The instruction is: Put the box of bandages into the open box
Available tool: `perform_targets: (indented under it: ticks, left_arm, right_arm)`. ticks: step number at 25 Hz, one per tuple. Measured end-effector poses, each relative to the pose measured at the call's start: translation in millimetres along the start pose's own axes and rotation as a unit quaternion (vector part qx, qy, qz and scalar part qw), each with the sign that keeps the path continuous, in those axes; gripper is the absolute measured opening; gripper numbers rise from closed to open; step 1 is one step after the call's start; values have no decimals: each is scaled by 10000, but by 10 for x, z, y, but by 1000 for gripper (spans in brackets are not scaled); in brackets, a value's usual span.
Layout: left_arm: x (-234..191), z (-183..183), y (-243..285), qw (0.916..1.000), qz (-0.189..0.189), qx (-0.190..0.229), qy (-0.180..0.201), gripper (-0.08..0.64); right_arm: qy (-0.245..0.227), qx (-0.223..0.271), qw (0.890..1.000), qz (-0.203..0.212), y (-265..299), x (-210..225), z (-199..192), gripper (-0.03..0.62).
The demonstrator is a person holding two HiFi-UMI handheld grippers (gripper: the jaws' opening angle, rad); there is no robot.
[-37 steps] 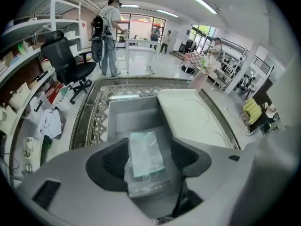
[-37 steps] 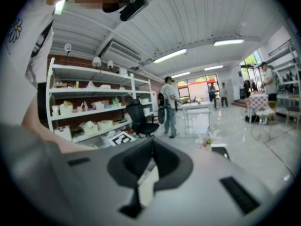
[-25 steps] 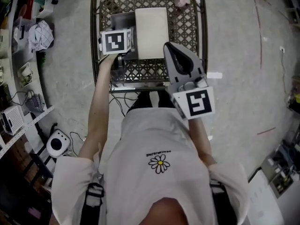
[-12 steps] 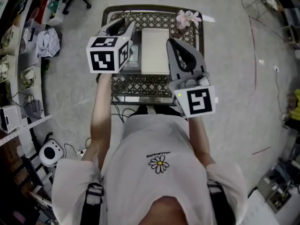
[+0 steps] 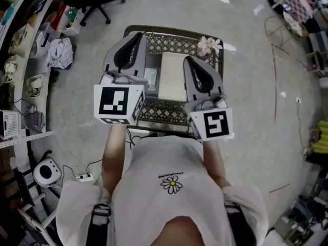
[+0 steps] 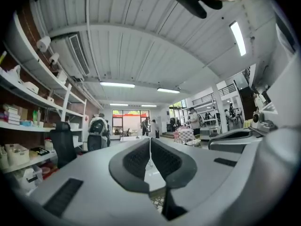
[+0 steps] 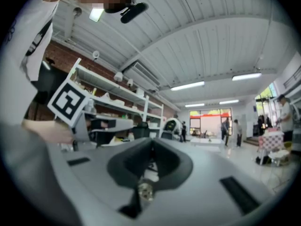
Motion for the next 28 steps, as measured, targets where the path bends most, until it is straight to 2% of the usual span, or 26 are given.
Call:
perform_targets:
  ticks: [4,8,15,28]
  left_arm:
    - [59,134,-286,9973,468,566,47,21]
    - [113,23,-526,9925,961,752,27,21]
    - [219,-85,-650,9921,981,779,4,21]
    - [228,-161,-651,9919,1078,671,39,21]
  right_arm:
    - [29,141,9999,-92,-20,-53,85,31]
    - [101,169,9994,-287,-88,-66,71,31]
    - [95,-76,9994,-333,-174,-149,-82,31]
    - [13,-193,9991,-374,-203,-113,-180,29]
Point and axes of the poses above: the fingertips, and each gripper's own axes: y forward along the fingers, x to its right, z out of its top, the point moved 3 cm from there along -y, backward along the fingers, and after that the axes turned 2 degrees about -z, right-handed, at the moved point
